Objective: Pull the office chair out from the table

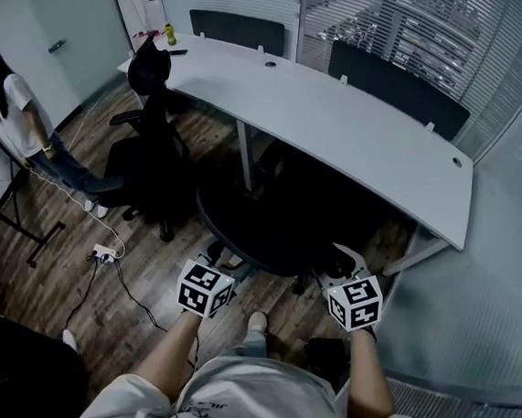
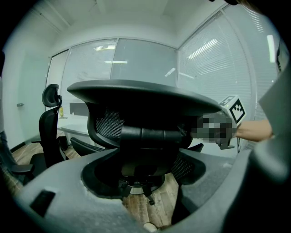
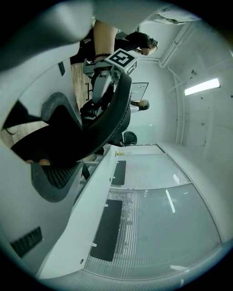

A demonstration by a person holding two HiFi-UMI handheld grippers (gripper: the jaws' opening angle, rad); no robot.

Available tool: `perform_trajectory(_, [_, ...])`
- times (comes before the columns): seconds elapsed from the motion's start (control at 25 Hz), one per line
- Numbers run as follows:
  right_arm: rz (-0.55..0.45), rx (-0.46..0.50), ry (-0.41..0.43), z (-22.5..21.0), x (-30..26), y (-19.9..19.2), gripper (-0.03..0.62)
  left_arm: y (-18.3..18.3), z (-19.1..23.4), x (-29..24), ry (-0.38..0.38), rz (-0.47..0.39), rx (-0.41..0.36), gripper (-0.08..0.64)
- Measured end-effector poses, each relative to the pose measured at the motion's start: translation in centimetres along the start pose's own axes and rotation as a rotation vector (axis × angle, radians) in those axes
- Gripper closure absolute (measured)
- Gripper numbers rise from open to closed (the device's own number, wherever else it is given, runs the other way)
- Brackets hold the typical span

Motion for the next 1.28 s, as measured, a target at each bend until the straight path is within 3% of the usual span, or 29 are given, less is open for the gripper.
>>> perform_trajectory(0.64, [-0.024, 0.008, 0.034, 6.1, 4.1, -3.3, 0.391, -4.5, -3.4, 6.5, 0.023, -0.011, 0.008, 0.235])
perform_trajectory(1.28, [-0.033, 0.02, 0.06, 10.4, 6.8, -4.5, 0.394, -6.7, -5.2, 11.2, 0.038, -0.009, 0.018, 0.235])
Point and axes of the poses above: the fingertips, and each gripper's own axes: x backward along the fingers, z to its left, y out of its top, the point moved 7 cm from there along x, backward along the fingers, and after that the axes turned 1 degree about z, right-handed, at the moved point
